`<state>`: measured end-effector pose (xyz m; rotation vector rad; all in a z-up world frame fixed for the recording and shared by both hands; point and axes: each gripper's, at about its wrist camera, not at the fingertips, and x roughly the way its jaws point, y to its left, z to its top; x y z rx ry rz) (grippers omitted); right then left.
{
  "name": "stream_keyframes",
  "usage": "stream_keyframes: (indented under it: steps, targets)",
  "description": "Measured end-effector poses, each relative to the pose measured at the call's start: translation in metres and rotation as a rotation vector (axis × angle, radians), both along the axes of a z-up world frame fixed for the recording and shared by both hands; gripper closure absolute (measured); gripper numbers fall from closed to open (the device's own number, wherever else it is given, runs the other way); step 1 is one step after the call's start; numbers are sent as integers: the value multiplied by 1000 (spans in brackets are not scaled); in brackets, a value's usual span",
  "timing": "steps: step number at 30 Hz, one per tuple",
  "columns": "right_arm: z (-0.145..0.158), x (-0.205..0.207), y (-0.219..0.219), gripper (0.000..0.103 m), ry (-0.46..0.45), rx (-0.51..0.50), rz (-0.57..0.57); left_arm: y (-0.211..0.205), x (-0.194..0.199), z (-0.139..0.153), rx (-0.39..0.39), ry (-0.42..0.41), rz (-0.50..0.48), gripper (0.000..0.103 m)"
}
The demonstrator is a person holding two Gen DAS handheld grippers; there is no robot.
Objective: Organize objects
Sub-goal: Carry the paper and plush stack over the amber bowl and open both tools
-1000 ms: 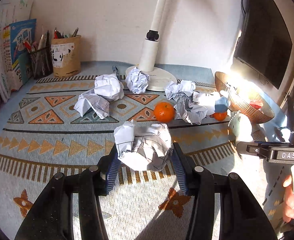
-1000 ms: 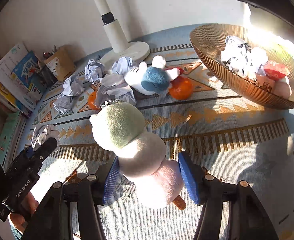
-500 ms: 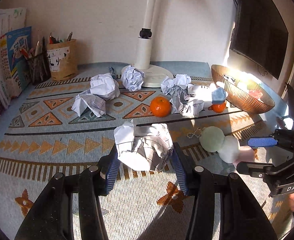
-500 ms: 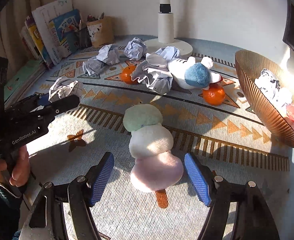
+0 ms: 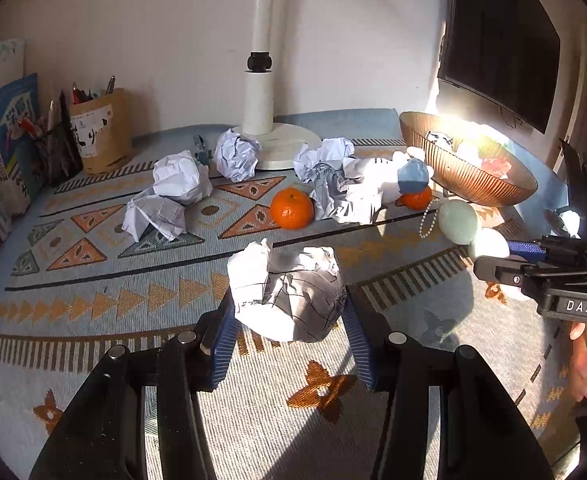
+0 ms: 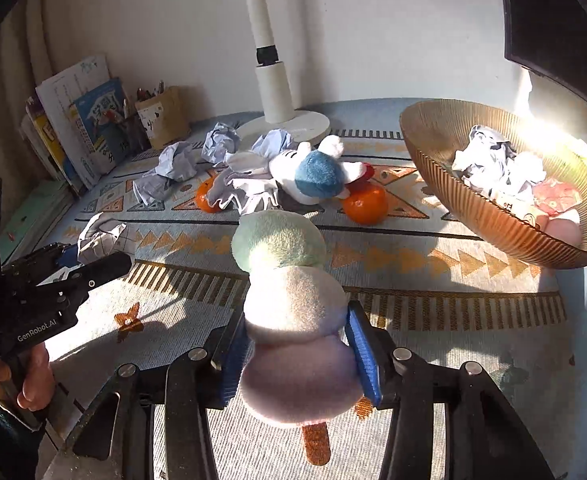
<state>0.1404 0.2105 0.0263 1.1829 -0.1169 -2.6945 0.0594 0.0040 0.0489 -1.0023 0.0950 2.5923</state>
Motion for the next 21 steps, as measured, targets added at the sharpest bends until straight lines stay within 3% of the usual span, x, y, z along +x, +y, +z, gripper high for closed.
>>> stream_keyframes:
  steps: [3,7,9,14,17,18,20,21]
  targets:
    - [35,12,38,57,75,-29,-69,30,1,34,-5,69,-69,56]
    - [82,5,91,56,188,38,-252,83,-19,85,21,149,-158,56]
    - [95,-4,121,56,216,-27,-330,114,-39,101,44,163,-202,56]
    - [84,-44,180,56,174,-109,-472,177,-98,104,154,84,-263,56]
    - [69,-65,198,55,129,-206,-450,205,-121,93,191,52,-279,54]
    - [66,-71,199,55,122,-227,-447,212,-128,89,200,38,-287,48]
    - [62,-76,202,53,113,-243,-445,223,-137,82,217,12,-303,26]
    - [60,-78,203,51,110,-240,-441,225,-140,78,227,3,-306,10]
